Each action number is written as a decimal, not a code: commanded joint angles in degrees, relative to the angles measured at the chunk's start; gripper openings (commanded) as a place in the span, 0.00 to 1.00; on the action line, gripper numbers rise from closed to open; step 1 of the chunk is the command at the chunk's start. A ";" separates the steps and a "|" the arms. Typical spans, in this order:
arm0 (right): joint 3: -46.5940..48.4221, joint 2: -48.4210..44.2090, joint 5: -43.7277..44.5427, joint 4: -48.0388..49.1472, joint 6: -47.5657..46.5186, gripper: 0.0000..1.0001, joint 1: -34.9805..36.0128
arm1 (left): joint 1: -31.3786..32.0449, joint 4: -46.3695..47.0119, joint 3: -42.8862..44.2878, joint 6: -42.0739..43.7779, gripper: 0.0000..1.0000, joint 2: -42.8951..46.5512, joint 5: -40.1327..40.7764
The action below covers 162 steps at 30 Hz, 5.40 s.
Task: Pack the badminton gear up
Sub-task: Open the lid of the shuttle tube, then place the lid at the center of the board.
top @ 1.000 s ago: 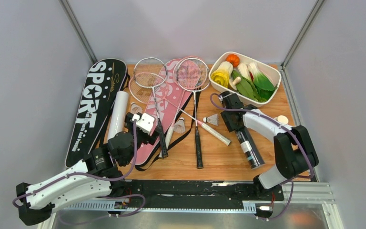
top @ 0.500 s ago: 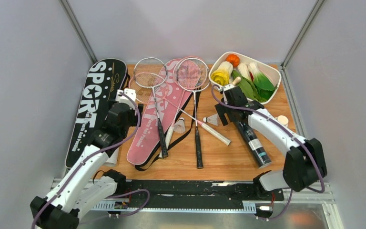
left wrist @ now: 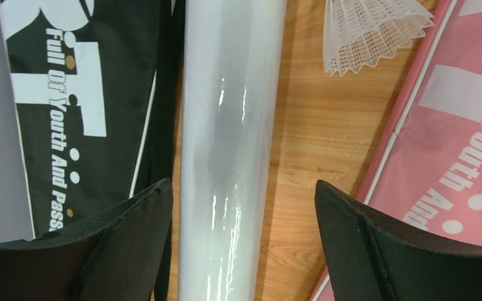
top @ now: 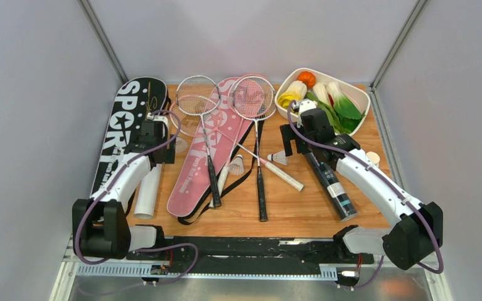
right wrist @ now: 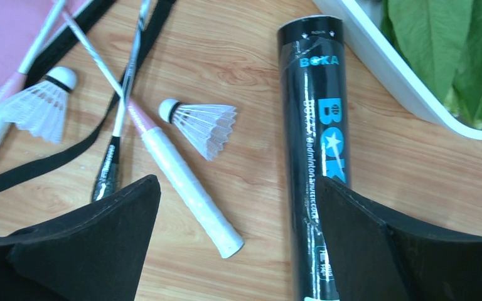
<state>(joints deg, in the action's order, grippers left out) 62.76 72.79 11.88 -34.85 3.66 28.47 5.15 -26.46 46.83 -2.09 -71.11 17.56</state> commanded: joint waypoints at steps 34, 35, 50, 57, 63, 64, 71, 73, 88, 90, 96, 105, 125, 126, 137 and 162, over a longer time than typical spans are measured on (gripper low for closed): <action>0.99 -10.19 -10.32 6.49 6.14 0.97 0.45 | -4.62 -9.14 18.13 3.33 0.46 -15.09 -3.90; 1.04 -10.19 -9.54 6.54 7.12 0.97 0.46 | -4.58 -9.51 18.43 3.01 0.45 -14.26 -4.36; 1.80 -15.05 -30.84 9.59 14.23 0.91 0.47 | 17.64 -3.62 14.97 8.61 0.44 7.95 -27.53; -1.72 -21.95 -44.22 15.49 19.07 0.80 0.52 | 30.09 -1.15 8.33 8.90 0.42 16.12 -30.21; -1.12 -23.18 -48.21 20.42 22.97 0.67 0.46 | 36.24 -0.86 3.21 10.69 0.42 21.36 -33.18; -0.59 -22.80 -48.71 20.43 23.16 0.63 0.45 | 36.75 -0.78 2.71 11.31 0.42 22.20 -33.33; 0.75 -19.13 -55.45 20.78 24.24 0.47 0.55 | 37.17 2.11 -3.14 14.16 0.42 27.18 -36.20; 1.14 -17.55 -55.67 20.79 24.53 0.46 1.04 | 37.21 3.51 -4.01 14.69 0.42 28.42 -37.52; 4.39 -9.03 -48.23 20.65 21.79 0.28 12.56 | 37.57 0.86 -1.36 15.25 0.41 28.23 -37.75; 4.38 -9.58 -46.28 20.51 21.57 0.12 12.56 | 37.57 0.66 -1.17 15.45 0.41 28.28 -36.84; 4.64 -10.82 -44.34 20.40 19.90 0.00 12.51 | 37.56 -0.91 -0.48 16.26 0.41 28.37 -34.02; 7.61 -13.38 -46.38 19.93 21.06 0.00 6.15 | 37.57 -3.51 -0.14 17.36 0.40 27.68 -27.16; 11.32 -15.69 -48.24 15.93 19.95 0.00 0.30 | 37.57 -5.93 2.04 18.16 0.36 29.27 -23.11; 9.95 -16.06 -46.88 15.28 19.64 0.00 0.27 | 37.57 -5.69 2.30 18.03 0.36 29.49 -22.36; -16.06 -21.86 -30.45 7.20 23.06 0.00 2.64 | 37.57 10.11 -3.90 17.87 0.36 38.82 -13.60; -24.60 -13.95 -2.04 9.20 33.08 0.41 23.68 | 37.56 16.09 -10.45 19.07 0.36 46.13 -8.32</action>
<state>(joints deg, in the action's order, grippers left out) 33.58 60.86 6.37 -28.14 38.79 51.75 42.76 -14.26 36.29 16.40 -25.43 9.56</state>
